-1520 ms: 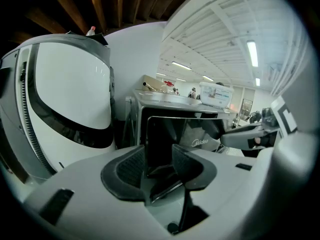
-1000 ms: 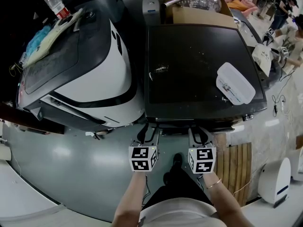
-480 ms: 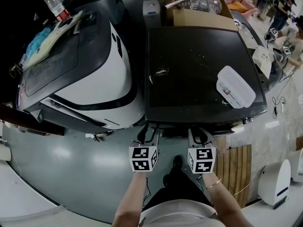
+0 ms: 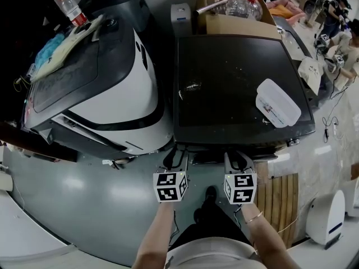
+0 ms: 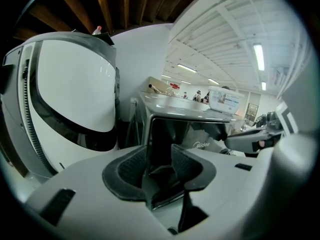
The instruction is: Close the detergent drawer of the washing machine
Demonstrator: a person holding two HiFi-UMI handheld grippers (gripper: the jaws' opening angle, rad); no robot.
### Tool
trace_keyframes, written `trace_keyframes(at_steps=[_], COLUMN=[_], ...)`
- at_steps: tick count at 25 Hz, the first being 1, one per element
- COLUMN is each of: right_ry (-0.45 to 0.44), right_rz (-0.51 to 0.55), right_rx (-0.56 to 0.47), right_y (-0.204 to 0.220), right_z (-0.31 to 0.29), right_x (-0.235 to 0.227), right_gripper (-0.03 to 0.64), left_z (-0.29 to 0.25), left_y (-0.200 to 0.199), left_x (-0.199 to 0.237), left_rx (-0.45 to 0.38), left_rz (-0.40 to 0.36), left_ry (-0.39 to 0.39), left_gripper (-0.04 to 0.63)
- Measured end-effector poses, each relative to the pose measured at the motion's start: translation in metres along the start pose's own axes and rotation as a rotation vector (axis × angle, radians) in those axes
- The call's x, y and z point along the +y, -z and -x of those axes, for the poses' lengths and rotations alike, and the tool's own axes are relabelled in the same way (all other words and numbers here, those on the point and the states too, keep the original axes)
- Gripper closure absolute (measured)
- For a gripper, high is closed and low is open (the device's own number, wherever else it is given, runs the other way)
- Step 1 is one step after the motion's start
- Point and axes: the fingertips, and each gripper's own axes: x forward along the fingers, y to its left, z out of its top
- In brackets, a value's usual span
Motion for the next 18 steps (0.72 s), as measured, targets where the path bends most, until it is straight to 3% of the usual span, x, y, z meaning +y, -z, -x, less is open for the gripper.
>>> trace_keyframes(at_steps=[18], right_ry=[-0.056], right_rz=[-0.007], right_rx=[-0.134], right_y=[-0.02], right_z=[0.065], right_x=[0.034], right_gripper=[0.558], left_z=[0.073], left_y=[-0.012], left_x=[-0.001], left_rx=[-0.084], left_rz=[0.009], left_ry=[-0.017], left_gripper=[0.563])
